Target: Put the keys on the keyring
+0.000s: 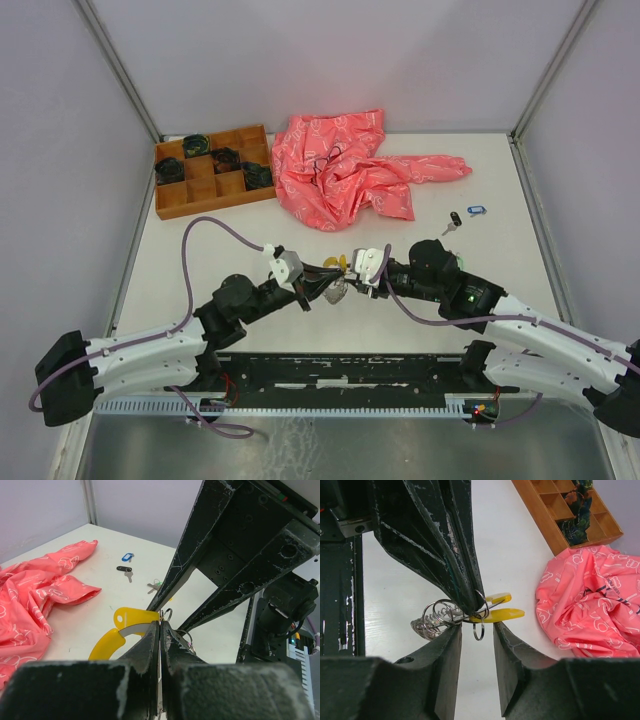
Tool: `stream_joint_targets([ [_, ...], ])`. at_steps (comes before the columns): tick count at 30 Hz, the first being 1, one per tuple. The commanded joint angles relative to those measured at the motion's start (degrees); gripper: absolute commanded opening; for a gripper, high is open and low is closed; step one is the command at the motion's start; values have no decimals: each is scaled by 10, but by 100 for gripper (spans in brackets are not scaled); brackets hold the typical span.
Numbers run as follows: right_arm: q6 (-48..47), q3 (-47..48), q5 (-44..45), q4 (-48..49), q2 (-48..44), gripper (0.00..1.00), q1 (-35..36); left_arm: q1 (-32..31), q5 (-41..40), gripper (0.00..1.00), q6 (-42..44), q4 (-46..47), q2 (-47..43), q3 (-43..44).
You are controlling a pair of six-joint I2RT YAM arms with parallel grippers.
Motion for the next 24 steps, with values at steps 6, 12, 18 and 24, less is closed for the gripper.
stream_joint_targets([
  [6,10,7,-22,25,-3,48,-2,0,16,3,37,20,-20,3],
  [12,13,4,-32,30,-8,46,-6,0,18,3,52,10,-38,-1],
  [18,17,9,-43,26,0,38,-10,0,36,3,55,10,-31,4],
  [24,10,16,-49,19,4,27,-14,0,44,3,54,14,-24,5],
])
